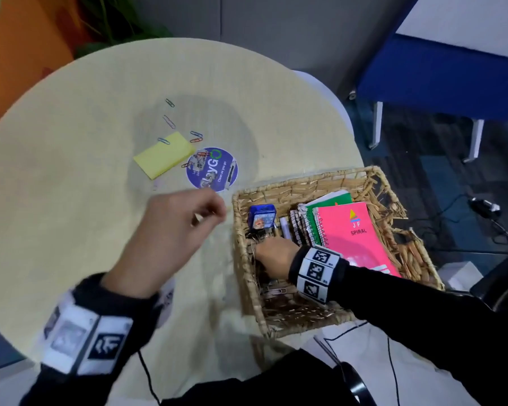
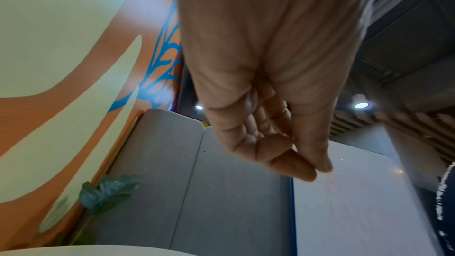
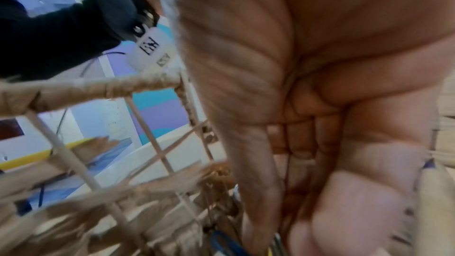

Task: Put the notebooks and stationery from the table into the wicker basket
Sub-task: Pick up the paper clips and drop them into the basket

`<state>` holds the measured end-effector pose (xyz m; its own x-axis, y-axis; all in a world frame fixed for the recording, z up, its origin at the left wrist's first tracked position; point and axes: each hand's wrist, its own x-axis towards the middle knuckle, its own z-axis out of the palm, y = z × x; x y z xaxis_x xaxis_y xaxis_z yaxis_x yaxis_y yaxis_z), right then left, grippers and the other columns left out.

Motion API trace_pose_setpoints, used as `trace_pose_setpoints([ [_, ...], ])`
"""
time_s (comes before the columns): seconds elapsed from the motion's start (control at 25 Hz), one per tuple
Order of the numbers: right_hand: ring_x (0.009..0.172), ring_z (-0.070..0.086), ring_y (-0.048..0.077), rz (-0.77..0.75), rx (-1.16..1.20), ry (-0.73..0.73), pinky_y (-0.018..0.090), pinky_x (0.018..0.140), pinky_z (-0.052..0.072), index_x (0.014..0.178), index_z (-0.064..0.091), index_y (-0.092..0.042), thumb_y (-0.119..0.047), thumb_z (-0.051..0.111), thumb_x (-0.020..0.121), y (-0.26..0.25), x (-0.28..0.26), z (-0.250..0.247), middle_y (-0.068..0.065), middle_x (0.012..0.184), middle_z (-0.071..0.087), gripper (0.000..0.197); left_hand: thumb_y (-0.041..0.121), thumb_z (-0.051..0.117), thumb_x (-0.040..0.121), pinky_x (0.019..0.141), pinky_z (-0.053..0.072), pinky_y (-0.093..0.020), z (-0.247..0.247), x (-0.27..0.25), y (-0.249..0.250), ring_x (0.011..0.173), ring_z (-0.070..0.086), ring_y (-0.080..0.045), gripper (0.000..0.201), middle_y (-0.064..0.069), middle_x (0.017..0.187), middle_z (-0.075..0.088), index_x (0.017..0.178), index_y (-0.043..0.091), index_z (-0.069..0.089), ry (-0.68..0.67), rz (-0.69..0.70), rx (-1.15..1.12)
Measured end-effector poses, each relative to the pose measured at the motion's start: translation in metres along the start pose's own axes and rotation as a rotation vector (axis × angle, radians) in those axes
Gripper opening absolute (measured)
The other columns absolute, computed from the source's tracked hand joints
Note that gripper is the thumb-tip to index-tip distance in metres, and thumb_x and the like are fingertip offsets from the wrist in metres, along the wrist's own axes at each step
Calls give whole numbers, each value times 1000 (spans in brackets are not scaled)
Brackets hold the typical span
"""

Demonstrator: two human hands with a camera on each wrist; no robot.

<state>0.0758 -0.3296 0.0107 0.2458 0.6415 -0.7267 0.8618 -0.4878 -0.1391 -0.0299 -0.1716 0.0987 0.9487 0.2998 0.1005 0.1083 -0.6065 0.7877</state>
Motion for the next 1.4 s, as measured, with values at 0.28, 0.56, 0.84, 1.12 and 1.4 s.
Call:
trace_pose_setpoints([
  [0.28,93,65,30,72,56,2,35,76,52,98,66,0,-13,63,85,13,-8,-7,16,96,67,19,15,56,89,88,48,-25,72,-42,20,94,65,-14,20,1,101,71,100,18,73,-390,51,228],
  [0.56,71,60,17,113,437,471,28,64,47,84,69,-12,-27,70,80,61,-98,-13,0,75,66,15,17,50,90,115,1,-62,136,-44,43,133,35,-26,22,-5,115,66,98,13,70,-812,-45,805],
  [0.84,74,65,13,158,605,561,28,69,52,87,71,-22,-31,71,80,69,-128,29,-5,80,71,11,18,55,89,112,-16,-65,163,-38,42,146,18,-30,19,-8,127,63,99,10,70,-1064,-113,953],
  [1.12,67,64,7,97,697,615,31,69,55,80,66,-33,-30,70,82,65,-125,17,-9,71,69,4,24,48,95,85,52,-27,84,-4,19,90,62,-11,19,3,101,67,106,18,64,-28,-167,159],
  [1.4,71,67,4,36,654,732,23,69,56,86,71,-24,-26,67,83,62,-96,-64,-11,72,70,5,19,57,91,84,50,-35,49,59,-119,95,64,-26,20,-11,106,68,106,9,67,75,-519,291],
])
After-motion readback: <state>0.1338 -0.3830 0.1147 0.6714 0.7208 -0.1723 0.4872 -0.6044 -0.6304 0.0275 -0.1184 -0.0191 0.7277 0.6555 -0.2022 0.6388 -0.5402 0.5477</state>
